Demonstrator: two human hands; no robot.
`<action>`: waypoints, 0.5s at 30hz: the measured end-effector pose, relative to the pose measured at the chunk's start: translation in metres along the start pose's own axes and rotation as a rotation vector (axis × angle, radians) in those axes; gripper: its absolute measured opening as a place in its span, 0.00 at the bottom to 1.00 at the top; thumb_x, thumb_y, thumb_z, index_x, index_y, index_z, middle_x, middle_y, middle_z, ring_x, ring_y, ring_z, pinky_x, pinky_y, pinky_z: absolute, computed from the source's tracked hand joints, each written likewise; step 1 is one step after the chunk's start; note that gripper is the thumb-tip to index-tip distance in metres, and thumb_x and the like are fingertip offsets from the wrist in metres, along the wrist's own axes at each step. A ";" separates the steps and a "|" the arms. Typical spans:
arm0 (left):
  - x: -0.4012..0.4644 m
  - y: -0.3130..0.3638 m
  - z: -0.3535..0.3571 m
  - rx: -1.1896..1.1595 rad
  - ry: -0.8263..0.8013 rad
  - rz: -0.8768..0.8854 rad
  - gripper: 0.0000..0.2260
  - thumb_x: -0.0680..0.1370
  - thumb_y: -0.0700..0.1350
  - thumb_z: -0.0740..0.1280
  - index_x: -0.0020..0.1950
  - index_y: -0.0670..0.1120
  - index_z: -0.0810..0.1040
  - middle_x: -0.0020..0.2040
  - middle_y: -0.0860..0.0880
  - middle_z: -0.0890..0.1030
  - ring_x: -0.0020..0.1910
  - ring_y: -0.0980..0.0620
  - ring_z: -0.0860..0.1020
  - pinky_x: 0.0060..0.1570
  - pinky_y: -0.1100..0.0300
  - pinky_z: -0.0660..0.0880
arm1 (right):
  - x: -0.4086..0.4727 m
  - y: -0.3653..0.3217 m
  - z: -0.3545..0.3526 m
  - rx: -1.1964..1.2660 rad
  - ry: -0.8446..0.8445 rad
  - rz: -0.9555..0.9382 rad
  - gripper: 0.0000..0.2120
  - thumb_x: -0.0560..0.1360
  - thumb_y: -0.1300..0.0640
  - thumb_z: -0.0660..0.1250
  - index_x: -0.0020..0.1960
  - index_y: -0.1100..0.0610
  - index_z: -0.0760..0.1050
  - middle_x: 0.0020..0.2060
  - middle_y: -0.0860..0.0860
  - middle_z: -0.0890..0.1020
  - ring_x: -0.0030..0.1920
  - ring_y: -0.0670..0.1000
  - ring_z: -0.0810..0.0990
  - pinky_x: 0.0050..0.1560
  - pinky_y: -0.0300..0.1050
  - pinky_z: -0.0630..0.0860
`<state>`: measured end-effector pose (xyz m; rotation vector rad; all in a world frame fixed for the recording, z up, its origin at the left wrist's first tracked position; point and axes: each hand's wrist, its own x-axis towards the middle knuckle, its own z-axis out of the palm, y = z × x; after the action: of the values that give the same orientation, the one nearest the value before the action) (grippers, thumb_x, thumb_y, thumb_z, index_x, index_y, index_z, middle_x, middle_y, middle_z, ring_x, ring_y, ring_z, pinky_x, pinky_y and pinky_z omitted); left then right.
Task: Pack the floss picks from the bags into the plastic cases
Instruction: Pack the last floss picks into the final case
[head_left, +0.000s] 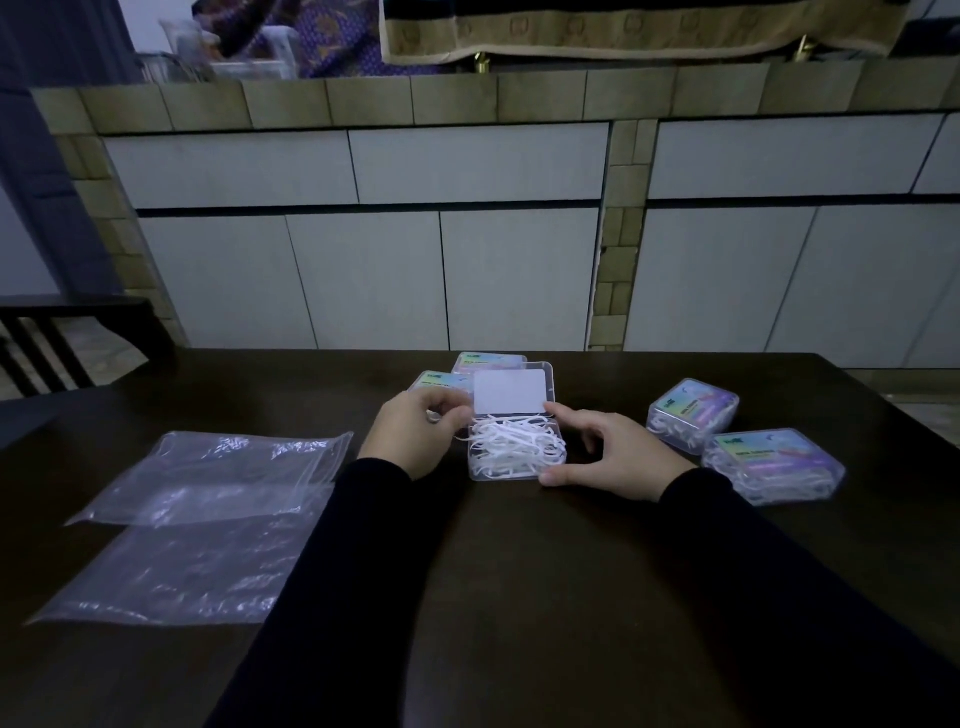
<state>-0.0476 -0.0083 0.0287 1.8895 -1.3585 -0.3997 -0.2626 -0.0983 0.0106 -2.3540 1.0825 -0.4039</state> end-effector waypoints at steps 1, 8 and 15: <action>0.000 -0.001 -0.002 0.015 -0.043 0.000 0.10 0.77 0.49 0.69 0.57 0.50 0.82 0.55 0.54 0.82 0.51 0.57 0.77 0.54 0.64 0.69 | 0.000 0.000 0.000 0.002 0.000 -0.001 0.43 0.68 0.40 0.74 0.77 0.41 0.56 0.45 0.36 0.69 0.44 0.42 0.70 0.37 0.33 0.63; -0.002 0.001 -0.006 0.052 -0.059 -0.013 0.07 0.76 0.48 0.70 0.52 0.50 0.84 0.50 0.53 0.84 0.48 0.57 0.78 0.53 0.63 0.71 | 0.001 0.002 0.001 0.014 -0.003 0.006 0.43 0.68 0.40 0.74 0.76 0.41 0.56 0.44 0.37 0.69 0.44 0.42 0.70 0.37 0.34 0.63; 0.000 -0.005 -0.010 0.102 -0.148 -0.042 0.06 0.73 0.52 0.73 0.40 0.51 0.82 0.39 0.54 0.81 0.42 0.55 0.77 0.43 0.62 0.70 | 0.002 0.003 0.001 0.015 -0.004 0.003 0.43 0.67 0.39 0.74 0.76 0.40 0.55 0.47 0.37 0.69 0.45 0.42 0.70 0.38 0.34 0.63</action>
<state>-0.0379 -0.0037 0.0322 2.0080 -1.4621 -0.5092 -0.2624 -0.1016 0.0077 -2.3394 1.0773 -0.4048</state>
